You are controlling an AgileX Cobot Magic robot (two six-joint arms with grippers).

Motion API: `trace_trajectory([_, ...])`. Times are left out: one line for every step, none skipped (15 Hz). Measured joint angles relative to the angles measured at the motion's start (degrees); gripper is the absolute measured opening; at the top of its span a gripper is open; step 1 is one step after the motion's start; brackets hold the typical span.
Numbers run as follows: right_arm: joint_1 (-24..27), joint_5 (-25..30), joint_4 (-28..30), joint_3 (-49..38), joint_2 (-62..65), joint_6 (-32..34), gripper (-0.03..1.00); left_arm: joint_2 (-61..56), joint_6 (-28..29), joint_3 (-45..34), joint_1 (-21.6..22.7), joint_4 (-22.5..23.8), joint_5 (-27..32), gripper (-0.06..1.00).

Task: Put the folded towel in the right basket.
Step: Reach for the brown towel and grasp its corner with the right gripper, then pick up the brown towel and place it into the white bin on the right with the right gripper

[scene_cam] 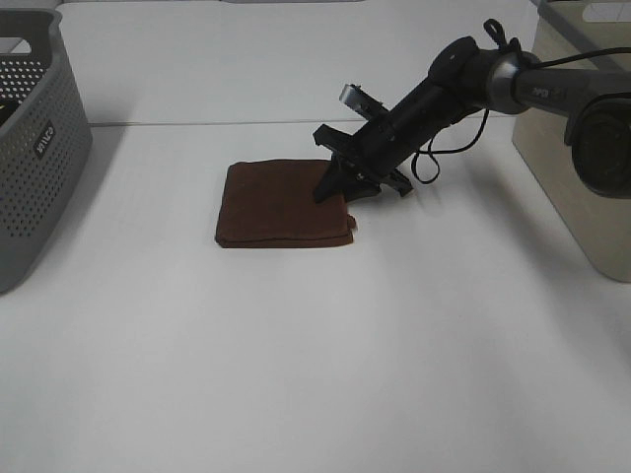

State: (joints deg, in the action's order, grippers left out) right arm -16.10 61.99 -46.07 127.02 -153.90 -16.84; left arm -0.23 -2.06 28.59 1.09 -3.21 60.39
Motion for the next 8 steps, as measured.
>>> trace_trajectory([0.0,0.0,0.5,0.0,0.0,-0.1,0.11,0.0,0.0,0.0,0.0,0.0,0.0,0.97])
trace_trajectory([0.0,0.0,0.6,0.0,0.0,-0.2,0.1,0.0,0.0,0.0,0.0,0.0,0.0,0.97])
trace_trajectory([0.0,0.0,0.6,-0.1,0.1,-0.2,0.1,0.0,0.0,0.0,0.0,0.0,0.0,0.97])
trace_trajectory([0.0,0.0,0.9,-0.2,0.6,-0.2,0.1,0.0,0.0,0.0,0.0,0.0,0.0,0.97])
trace_trajectory([0.0,0.0,1.9,-0.5,1.8,-0.5,0.1,0.0,0.0,0.0,0.0,0.0,0.0,0.97])
trace_trajectory([0.0,0.1,2.7,-0.5,3.4,-0.7,0.1,0.0,0.0,0.0,0.0,0.0,0.0,0.97])
trace_trajectory([0.0,0.1,4.0,-0.5,5.9,-0.9,0.1,0.0,0.0,0.0,0.0,0.0,0.0,0.97])
trace_trajectory([0.0,0.1,6.1,-0.5,9.2,-1.1,0.1,0.0,0.0,0.0,0.0,0.0,0.0,0.97])
